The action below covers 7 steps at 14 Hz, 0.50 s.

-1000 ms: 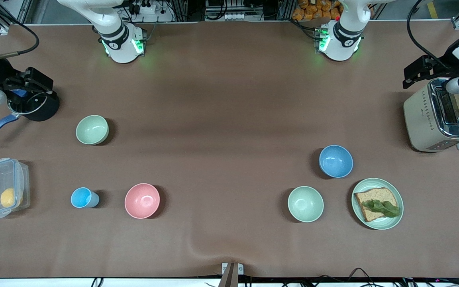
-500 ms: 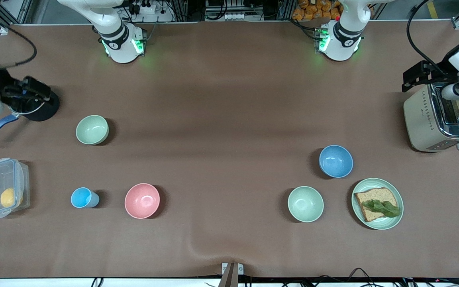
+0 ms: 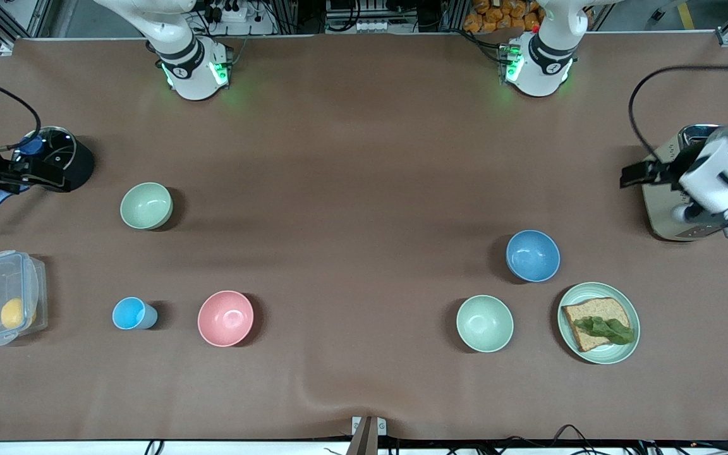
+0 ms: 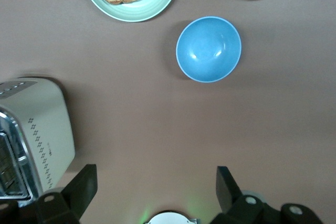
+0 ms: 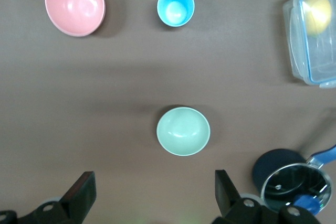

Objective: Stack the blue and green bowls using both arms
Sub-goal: 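Raise both grippers from rest and move them toward the bowls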

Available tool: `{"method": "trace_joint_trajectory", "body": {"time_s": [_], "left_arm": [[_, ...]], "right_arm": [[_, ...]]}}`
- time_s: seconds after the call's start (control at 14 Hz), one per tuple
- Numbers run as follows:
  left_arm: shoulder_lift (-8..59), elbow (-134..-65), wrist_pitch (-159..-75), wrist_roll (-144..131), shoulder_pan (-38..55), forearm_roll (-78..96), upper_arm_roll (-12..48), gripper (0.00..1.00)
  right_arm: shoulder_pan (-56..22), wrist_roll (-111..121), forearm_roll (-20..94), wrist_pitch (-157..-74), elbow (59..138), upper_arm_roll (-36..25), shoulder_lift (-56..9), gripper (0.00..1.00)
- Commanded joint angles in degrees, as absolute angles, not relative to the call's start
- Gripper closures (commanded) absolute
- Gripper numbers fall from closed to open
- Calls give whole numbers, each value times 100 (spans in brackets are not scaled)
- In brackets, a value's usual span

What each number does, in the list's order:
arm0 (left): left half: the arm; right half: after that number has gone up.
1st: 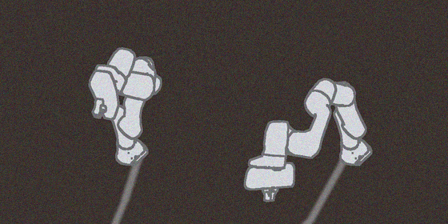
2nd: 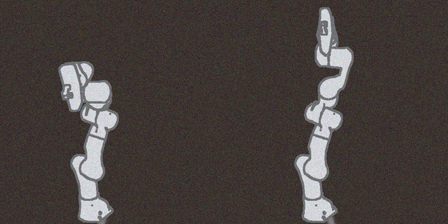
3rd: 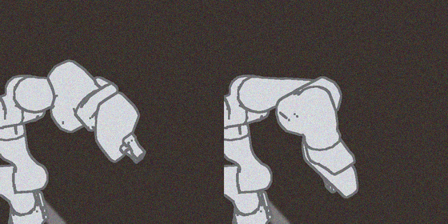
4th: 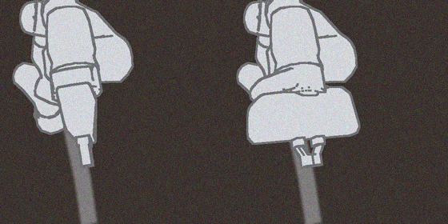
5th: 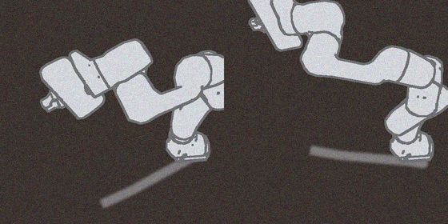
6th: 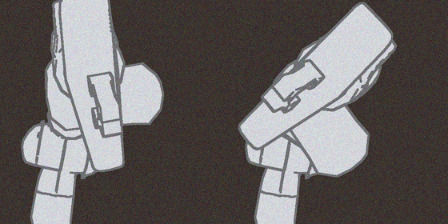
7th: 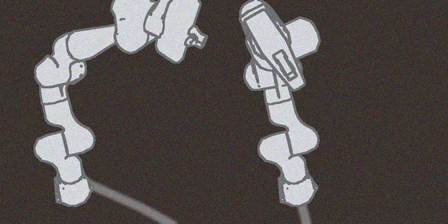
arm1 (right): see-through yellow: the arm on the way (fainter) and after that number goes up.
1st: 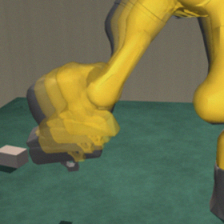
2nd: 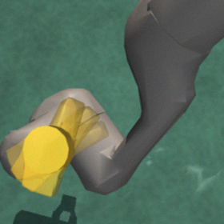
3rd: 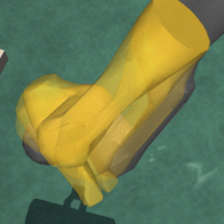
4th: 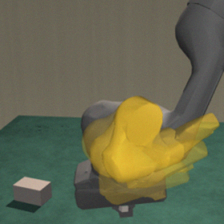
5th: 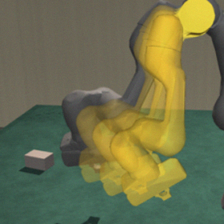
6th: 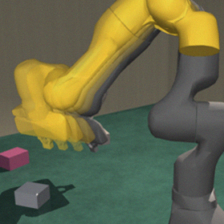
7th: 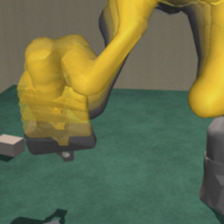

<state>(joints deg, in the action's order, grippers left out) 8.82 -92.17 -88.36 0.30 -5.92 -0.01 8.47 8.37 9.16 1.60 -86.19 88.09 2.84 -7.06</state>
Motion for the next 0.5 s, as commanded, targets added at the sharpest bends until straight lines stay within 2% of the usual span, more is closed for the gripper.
{"method": "trace_joint_trajectory", "body": {"time_s": [0.0, 0.14, 0.43], "left_arm": [[729, -9824, -9481, -35, -642, 79, 914, 0], [738, -10115, -9878, -35, -642, 70, 905, 0], [825, -10257, -10089, -35, -668, 9, 905, 0]], "right_arm": [[1290, 1389, 184, -8761, 9166, 351, -729, 0], [1389, 1397, 185, -9165, 9394, 352, -782, 0], [1538, 1441, 185, -10140, 10246, 352, -844, 0]]}}
